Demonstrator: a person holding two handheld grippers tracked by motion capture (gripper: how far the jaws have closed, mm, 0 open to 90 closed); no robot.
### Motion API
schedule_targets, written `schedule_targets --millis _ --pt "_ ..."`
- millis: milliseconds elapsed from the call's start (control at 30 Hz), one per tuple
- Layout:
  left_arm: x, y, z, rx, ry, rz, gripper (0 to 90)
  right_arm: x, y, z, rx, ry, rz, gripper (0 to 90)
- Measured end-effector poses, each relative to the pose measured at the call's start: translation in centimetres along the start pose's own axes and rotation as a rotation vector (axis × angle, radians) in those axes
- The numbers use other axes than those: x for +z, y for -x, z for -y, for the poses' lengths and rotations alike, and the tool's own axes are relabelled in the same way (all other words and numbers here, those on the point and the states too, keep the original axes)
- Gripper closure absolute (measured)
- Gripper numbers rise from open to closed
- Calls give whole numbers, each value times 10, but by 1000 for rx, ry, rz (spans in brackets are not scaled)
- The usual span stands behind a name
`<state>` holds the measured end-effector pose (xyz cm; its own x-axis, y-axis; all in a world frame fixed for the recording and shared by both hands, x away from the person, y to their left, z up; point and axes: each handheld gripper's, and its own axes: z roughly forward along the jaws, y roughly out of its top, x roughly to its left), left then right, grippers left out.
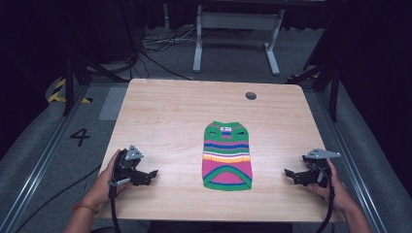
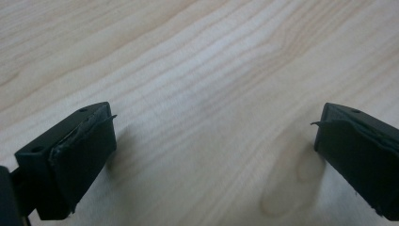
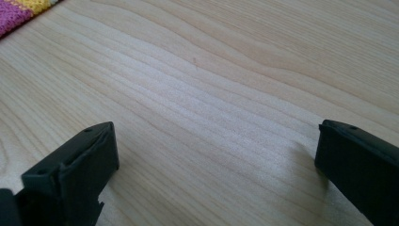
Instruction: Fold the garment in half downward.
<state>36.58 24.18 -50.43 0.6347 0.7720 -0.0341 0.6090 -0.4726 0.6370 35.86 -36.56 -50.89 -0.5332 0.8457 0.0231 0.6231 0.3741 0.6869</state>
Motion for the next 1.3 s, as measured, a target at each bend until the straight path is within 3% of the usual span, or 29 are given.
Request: schedule_targets --millis 500,633,700,767,833,900,1067,1200,1300 --pt "1 -1 -1 -2 3 -2 0 1 2 -1 -12 0 -13 3" --pt "-5 0 3 55 3 37 53 0 0 0 3 -2 2 3" --pt "-9 1 8 55 20 17 56 0 1 0 -1 -2 -1 3" --pt "-11 -1 10 49 16 29 57 -1 1 1 -6 -2 -7 3" --pt "-13 -6 12 78 7 70 61 -2 3 2 -23 -7 -24 3" --pt "-13 -8 14 81 22 81 71 -3 3 1 -27 -13 -27 4" --pt "-16 -10 14 76 35 76 150 -3 4 1 -31 -14 -37 19" --pt "-16 -11 12 85 31 69 188 -7 7 1 -27 9 -40 208" --pt "-17 -11 7 84 49 66 212 -9 7 0 -44 5 -37 220"
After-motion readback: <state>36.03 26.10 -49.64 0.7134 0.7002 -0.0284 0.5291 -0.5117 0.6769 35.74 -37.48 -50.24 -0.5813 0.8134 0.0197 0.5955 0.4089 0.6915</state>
